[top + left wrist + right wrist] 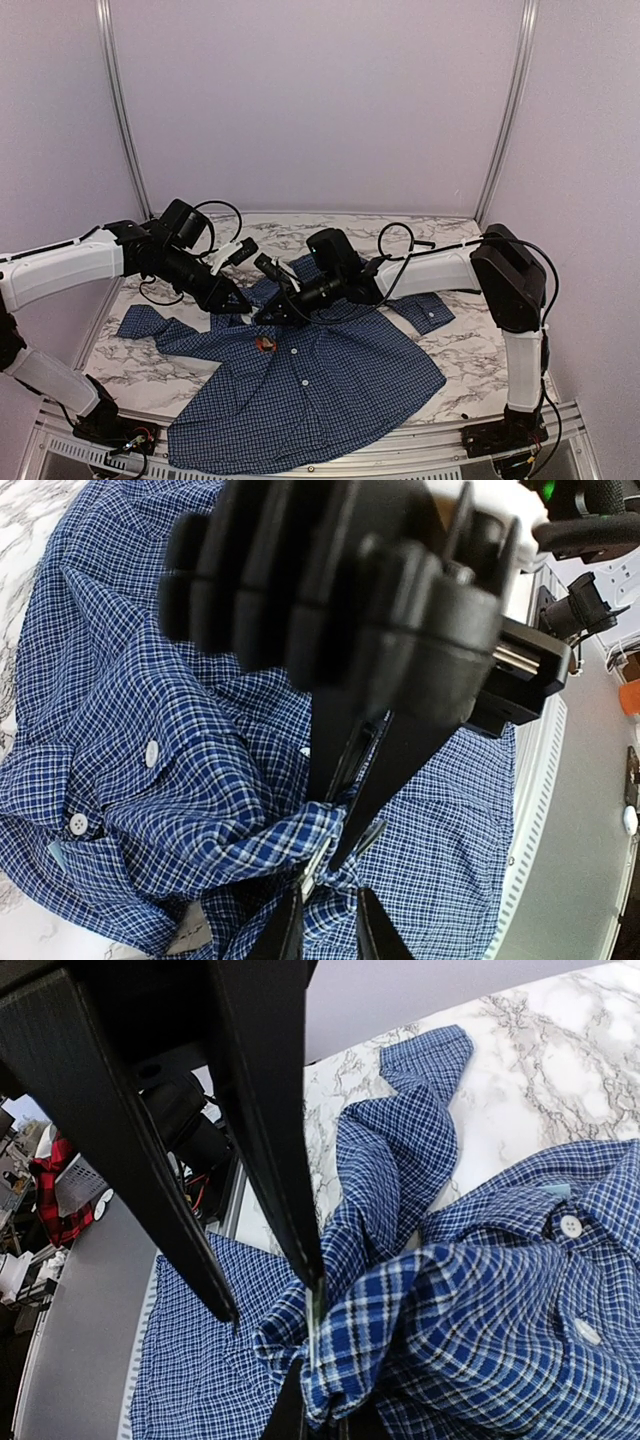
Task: Remove the brooch from the garment
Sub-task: Pass from the right arm to the left, then pass from the left arm to the right
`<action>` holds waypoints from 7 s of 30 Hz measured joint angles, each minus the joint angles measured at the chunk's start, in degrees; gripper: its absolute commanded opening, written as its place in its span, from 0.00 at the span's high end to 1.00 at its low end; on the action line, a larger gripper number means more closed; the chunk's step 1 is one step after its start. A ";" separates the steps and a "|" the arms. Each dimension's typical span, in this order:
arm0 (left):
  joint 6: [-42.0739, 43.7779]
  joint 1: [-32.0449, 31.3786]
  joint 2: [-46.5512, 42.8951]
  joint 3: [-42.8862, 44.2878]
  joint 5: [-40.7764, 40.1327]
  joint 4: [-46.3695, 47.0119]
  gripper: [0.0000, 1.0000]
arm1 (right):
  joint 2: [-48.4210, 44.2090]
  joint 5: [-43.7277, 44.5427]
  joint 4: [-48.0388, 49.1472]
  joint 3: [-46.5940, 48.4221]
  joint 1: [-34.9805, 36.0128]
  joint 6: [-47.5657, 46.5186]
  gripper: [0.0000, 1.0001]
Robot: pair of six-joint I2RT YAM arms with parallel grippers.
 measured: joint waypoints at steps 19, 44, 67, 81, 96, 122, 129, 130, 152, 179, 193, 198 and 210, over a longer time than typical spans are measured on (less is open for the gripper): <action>-0.59 4.20 1.62 -0.72 6.99 1.29 0.81 | 0.02 -5.20 1.99 -0.09 -0.11 0.66 1.00; -0.72 5.79 1.27 -0.96 11.10 1.73 0.81 | 1.11 -5.70 1.62 0.90 -0.11 0.59 1.00; 0.04 5.68 1.14 -2.34 13.09 2.14 0.83 | 1.90 -5.70 0.76 2.84 -0.11 0.50 1.00; 0.57 5.14 1.60 -2.60 12.98 2.71 1.00 | 2.54 -5.97 -0.87 3.63 -0.13 -0.24 1.00; -12.94 5.01 -9.66 -17.00 6.71 16.70 1.00 | 2.89 -1.22 -0.37 3.67 -0.07 3.04 0.73; -28.89 3.23 -22.01 -29.88 -4.66 35.34 1.00 | -0.61 9.38 0.74 3.67 1.25 7.15 0.66; -24.65 1.75 -14.38 -24.22 -1.36 30.56 1.00 | -2.86 12.17 -4.96 8.66 1.64 1.46 0.67; -24.39 1.60 -14.03 -23.91 -1.25 30.45 1.00 | -2.86 12.24 -5.90 9.77 1.84 0.61 0.69; -21.27 1.07 -11.87 -21.68 0.59 28.02 1.00 | -1.27 14.05 -11.43 10.43 2.43 -2.29 0.78; -22.64 1.07 -8.46 -21.57 0.44 29.55 1.00 | -1.42 19.89 -9.40 6.82 2.38 6.16 1.00; -22.86 1.16 -8.44 -21.57 -0.09 30.01 1.00 | -3.89 31.23 -11.17 4.92 1.81 8.57 1.00; -24.28 1.11 -9.53 -21.77 -1.66 31.08 1.00 | -4.04 31.82 -11.28 4.66 1.81 8.74 1.00; -34.23 -0.57 -15.10 -31.58 -10.67 50.62 1.00 | -4.81 30.36 -10.40 4.11 2.47 11.76 1.00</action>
